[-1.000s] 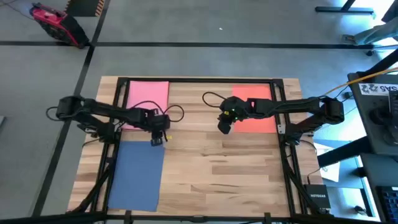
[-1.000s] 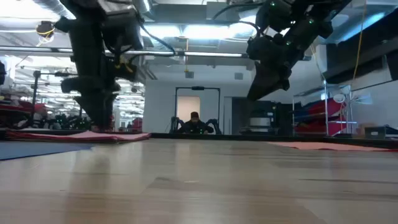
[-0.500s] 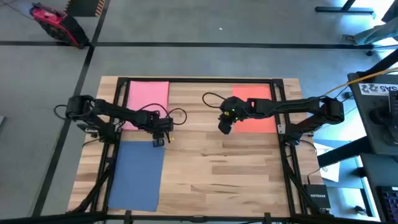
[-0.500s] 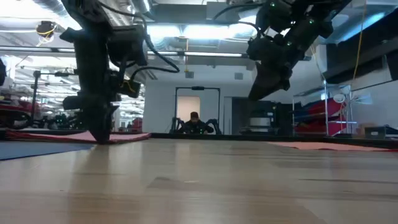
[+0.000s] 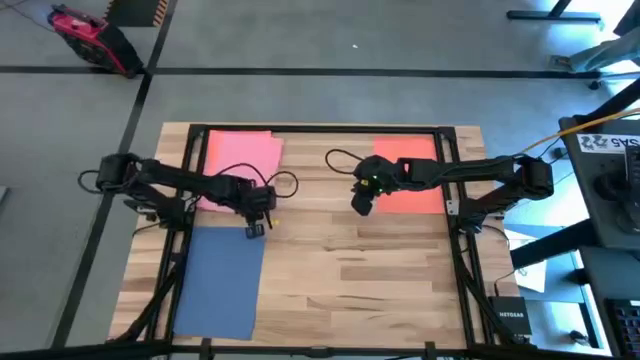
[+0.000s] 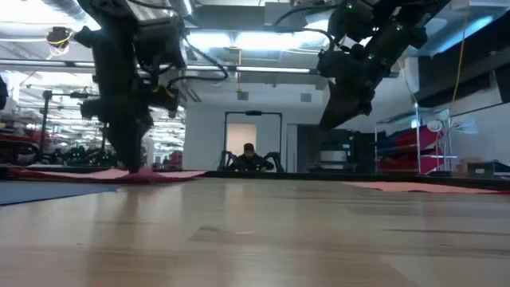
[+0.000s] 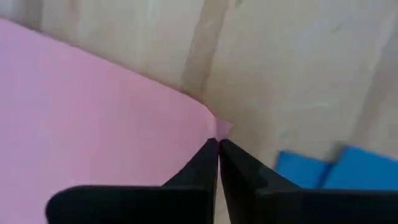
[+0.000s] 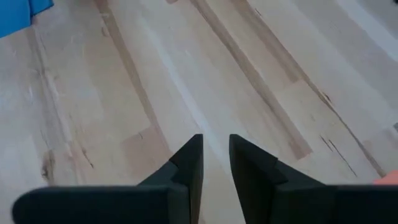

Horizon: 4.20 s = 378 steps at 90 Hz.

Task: Organize paper
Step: Move the pink colored paper on the bottom right of the table

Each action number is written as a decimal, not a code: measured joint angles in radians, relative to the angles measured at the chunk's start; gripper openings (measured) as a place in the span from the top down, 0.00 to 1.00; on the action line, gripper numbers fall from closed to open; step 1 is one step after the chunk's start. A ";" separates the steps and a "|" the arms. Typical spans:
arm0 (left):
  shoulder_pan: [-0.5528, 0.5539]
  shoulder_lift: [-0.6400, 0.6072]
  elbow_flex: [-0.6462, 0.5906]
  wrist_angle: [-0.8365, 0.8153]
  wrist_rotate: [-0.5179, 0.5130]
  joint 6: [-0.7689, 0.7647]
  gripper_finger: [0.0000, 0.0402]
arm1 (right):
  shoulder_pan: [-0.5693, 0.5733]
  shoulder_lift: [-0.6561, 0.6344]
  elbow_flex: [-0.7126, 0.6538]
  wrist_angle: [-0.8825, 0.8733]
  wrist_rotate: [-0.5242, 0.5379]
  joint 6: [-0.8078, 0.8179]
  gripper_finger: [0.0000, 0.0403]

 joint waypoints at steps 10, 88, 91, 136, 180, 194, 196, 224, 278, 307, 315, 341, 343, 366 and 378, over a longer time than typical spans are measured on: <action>-0.012 -0.034 0.034 0.052 0.071 0.004 1.00 | 0.000 0.000 0.000 -0.007 0.000 0.000 0.83; 0.122 0.040 0.098 0.641 0.257 -0.203 0.75 | 0.000 0.000 0.000 -0.013 -0.065 0.028 0.83; 0.129 0.045 0.097 0.653 0.246 -0.202 0.75 | 0.000 0.000 0.000 -0.006 -0.066 0.042 0.83; 0.201 -0.032 0.045 0.834 0.183 -0.331 1.00 | 0.075 0.101 0.001 0.184 -0.093 0.197 0.99; 0.194 -0.225 -0.239 1.287 0.241 -0.433 1.00 | 0.093 0.207 0.001 0.417 -0.013 0.318 1.00; 0.197 -0.344 -0.314 1.300 0.246 -0.442 1.00 | 0.093 0.232 0.003 0.517 0.027 0.208 1.00; 0.200 -0.362 -0.325 1.300 0.246 -0.443 1.00 | 0.092 0.239 0.003 0.520 0.031 0.205 1.00; 0.251 -0.581 -0.480 1.280 0.253 -0.472 1.00 | 0.124 0.405 0.001 0.559 0.040 0.242 1.00; 0.287 -0.756 -0.521 1.215 0.254 -0.525 1.00 | 0.164 0.458 0.064 0.578 0.206 0.478 1.00; 0.319 -0.765 -0.521 1.175 0.241 -0.520 1.00 | 0.156 0.487 0.103 0.515 0.286 0.482 1.00; 0.318 -0.766 -0.521 1.158 0.241 -0.521 1.00 | 0.148 0.510 0.106 0.507 0.286 0.518 1.00; 0.318 -0.766 -0.521 1.156 0.241 -0.528 1.00 | 0.161 0.561 0.111 0.488 0.092 0.554 1.00; 0.318 -0.766 -0.521 1.152 0.241 -0.530 1.00 | 0.165 0.560 0.111 0.482 0.075 0.552 1.00; 0.317 -0.772 -0.521 1.123 0.240 -0.531 1.00 | 0.228 0.485 0.106 0.328 -0.106 0.537 1.00; 0.317 -0.773 -0.521 1.100 0.241 -0.528 1.00 | 0.271 0.439 0.105 0.199 -0.136 0.555 1.00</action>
